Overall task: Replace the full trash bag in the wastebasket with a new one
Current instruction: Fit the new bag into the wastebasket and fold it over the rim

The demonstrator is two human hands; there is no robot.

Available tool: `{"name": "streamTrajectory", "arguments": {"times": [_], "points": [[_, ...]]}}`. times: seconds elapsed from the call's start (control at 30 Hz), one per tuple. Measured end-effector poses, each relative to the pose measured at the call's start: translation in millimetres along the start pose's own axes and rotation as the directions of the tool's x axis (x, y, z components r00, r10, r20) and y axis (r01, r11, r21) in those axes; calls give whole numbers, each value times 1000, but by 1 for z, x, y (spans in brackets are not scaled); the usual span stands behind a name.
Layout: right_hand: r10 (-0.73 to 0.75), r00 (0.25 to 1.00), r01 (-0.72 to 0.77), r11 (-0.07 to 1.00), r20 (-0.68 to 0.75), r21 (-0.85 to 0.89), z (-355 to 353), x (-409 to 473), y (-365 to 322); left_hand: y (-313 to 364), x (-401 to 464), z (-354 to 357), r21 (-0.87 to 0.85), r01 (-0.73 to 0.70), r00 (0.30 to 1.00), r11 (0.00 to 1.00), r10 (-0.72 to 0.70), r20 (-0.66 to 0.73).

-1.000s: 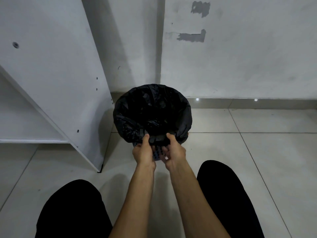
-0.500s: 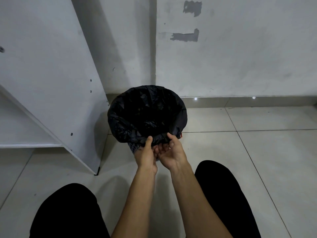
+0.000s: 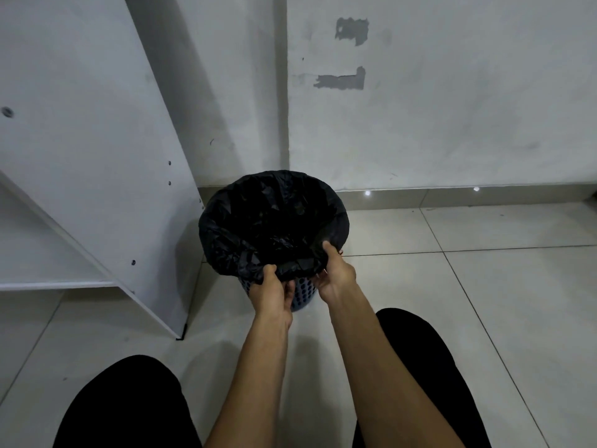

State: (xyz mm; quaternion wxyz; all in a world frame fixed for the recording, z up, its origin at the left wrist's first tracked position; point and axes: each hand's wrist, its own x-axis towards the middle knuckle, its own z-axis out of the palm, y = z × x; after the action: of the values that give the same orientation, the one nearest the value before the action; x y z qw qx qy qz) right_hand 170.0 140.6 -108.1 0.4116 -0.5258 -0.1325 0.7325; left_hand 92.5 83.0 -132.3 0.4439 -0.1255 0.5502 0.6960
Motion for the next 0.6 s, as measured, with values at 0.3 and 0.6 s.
{"name": "streamTrajectory", "arguments": {"times": [0.3,0.6], "points": [[-37,998,37,999,44,18,-7,5,17,-26,-17,14,3,-115,992,993,115,53],[55,996,-53,998,75,-25,-7,-3,21,-17,0,4,35,-206,972,978,209,-105]]}}
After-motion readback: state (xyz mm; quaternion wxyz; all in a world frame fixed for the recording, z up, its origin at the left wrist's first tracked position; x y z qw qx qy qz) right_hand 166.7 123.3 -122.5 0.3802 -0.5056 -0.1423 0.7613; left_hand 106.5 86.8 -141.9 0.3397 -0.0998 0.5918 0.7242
